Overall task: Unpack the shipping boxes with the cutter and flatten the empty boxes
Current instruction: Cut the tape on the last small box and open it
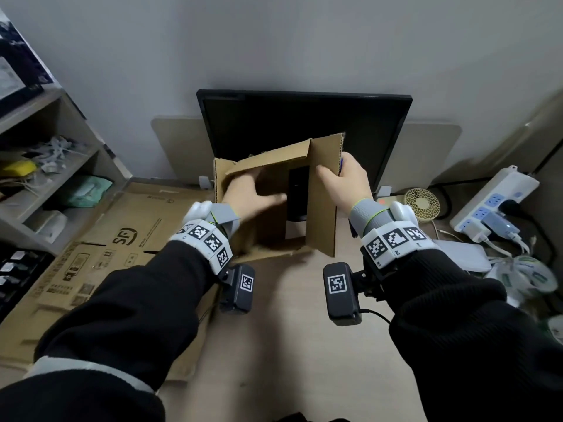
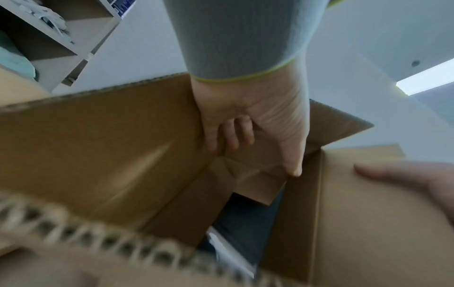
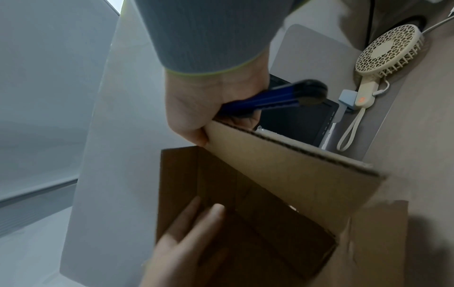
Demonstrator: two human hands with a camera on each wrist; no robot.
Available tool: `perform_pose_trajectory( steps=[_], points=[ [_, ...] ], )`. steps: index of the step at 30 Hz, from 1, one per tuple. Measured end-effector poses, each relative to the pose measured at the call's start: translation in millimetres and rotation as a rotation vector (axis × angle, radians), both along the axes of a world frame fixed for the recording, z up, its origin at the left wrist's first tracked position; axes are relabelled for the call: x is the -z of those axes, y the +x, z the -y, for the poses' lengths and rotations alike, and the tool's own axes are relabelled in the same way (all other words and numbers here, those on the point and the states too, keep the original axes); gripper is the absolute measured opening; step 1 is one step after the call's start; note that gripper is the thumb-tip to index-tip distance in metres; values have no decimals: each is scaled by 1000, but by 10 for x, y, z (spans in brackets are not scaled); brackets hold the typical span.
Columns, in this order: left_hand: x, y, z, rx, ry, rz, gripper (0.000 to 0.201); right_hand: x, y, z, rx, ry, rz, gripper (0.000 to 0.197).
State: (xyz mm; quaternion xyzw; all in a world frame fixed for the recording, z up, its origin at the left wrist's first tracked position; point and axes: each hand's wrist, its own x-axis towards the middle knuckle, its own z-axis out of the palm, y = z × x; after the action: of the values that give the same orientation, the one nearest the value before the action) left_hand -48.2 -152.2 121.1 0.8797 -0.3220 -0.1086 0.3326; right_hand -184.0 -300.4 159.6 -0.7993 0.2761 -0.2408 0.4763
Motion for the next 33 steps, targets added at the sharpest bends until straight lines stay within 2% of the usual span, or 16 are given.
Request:
perform_pose_trajectory(
  steps=[3,6,9,11,12,14,15,16,21,23,25,26,27,29,31,33],
  points=[
    [-199,23,-11,-67,-141,182,64,-25,15,-5,-3,37,18,20],
    [-383,9,-79,-312,-185,468,56,-87,60,-82,-48,70,26,16],
    [-512,101,-162,-525,-234,635,74,-114,98,-120,-69,62,54,12],
    [-558,224,-251,-558,-161,536,88,-112,124,-138,-82,50,59,10],
    [-571,284,-283,-495,-137,428,86,-110,124,-139,-87,39,60,9],
    [-561,362,-327,-245,-98,198,51,-110,144,-155,-88,30,78,10],
    [-551,350,-325,-143,-39,152,28,-113,162,-166,-83,33,93,12],
    [-554,324,-320,-76,3,156,15,-122,189,-187,-76,40,108,13],
    [-548,1,-143,39,-59,133,24,-180,304,-240,-40,88,142,9],
    [-514,-145,-88,99,-178,-79,32,-187,327,-236,-40,98,131,15],
    [-471,-195,-86,99,-301,-357,55,-176,344,-220,-40,112,112,25],
    [-431,-170,-93,92,-332,-416,55,-173,332,-210,-45,119,106,26],
    [-390,-122,-118,90,-345,-400,45,-177,326,-211,-57,134,107,26],
    [-332,9,-169,62,-302,-198,21,-193,313,-221,-100,180,122,26],
    [-267,168,-232,26,-250,-99,34,-220,305,-221,-137,239,152,22],
    [-260,256,-321,-23,-261,-252,65,-260,300,-221,-166,305,194,11]
  ],
)
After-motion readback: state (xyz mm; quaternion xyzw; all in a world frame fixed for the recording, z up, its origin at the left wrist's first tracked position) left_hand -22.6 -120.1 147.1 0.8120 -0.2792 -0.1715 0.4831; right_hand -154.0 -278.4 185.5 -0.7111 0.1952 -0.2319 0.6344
